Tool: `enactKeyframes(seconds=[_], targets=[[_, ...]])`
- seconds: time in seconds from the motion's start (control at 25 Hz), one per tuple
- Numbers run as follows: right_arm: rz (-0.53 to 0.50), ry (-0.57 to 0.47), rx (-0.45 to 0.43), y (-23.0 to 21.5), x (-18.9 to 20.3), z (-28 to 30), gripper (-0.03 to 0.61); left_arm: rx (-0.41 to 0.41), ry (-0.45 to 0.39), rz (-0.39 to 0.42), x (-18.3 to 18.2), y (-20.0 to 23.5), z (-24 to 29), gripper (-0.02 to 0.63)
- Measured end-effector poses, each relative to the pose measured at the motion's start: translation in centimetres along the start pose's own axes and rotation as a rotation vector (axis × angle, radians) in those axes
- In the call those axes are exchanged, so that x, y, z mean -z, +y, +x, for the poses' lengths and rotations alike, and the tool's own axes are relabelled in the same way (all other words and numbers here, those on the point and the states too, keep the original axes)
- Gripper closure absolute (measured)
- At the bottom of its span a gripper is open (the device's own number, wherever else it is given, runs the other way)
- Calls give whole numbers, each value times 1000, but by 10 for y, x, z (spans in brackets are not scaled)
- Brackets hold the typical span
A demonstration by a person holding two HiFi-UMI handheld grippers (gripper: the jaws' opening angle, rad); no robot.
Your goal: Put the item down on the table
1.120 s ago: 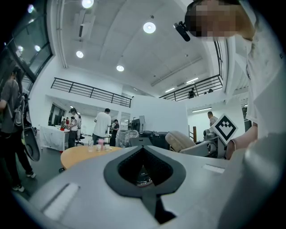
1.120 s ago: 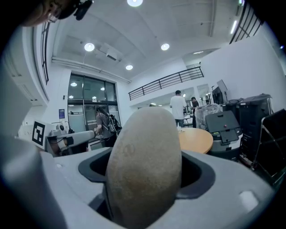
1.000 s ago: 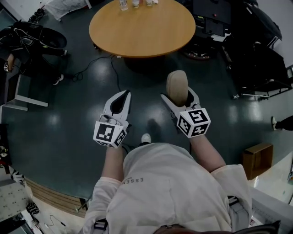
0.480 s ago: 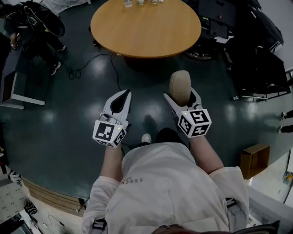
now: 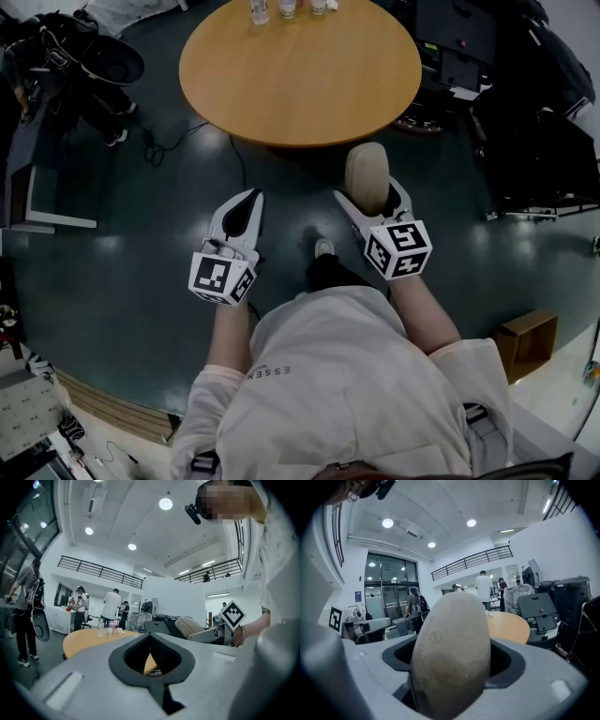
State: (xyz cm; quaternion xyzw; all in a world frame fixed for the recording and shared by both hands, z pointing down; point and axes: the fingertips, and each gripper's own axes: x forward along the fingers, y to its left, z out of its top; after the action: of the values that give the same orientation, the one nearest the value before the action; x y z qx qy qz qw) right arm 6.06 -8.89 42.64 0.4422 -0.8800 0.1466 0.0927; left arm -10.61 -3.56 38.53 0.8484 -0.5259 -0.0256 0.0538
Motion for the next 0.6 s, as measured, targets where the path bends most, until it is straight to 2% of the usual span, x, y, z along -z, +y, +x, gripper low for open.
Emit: enactKeyframes(seconds=[0.28,0.6], targets=[[23,2,-13,-81,-38,66,173,-48,-20,28,-22,27,93,597],[20,55,-44,-113,-42,128,173,-92,11,-5,-7,57,139,597]])
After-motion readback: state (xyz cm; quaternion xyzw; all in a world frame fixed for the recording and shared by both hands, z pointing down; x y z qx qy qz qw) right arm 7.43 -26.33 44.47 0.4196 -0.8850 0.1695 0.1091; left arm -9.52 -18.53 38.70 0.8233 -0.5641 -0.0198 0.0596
